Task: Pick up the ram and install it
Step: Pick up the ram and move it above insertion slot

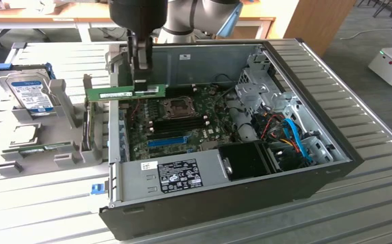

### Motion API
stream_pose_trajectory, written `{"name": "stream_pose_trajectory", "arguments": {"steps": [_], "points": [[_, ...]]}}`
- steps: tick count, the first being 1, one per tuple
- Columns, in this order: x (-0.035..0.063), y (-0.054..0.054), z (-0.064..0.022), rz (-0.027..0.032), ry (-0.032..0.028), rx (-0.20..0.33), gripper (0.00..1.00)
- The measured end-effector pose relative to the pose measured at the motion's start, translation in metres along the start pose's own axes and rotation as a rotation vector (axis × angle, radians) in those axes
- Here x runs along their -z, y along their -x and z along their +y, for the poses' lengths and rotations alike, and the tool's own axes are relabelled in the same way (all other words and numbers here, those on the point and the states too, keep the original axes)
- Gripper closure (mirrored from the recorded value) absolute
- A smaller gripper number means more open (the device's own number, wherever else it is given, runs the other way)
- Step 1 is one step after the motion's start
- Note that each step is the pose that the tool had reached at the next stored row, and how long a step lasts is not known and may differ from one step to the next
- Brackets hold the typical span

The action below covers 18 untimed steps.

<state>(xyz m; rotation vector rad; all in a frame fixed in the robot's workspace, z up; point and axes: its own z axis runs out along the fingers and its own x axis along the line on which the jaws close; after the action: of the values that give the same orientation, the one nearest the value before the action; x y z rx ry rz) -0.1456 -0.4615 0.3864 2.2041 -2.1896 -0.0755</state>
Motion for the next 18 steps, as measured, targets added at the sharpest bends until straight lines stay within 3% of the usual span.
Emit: {"name": "stream_pose_trajectory", "arguments": {"steps": [18], "points": [[0.0032, 0.0, -0.0539, 0.0, 0.0002, 0.0, 0.88]]}}
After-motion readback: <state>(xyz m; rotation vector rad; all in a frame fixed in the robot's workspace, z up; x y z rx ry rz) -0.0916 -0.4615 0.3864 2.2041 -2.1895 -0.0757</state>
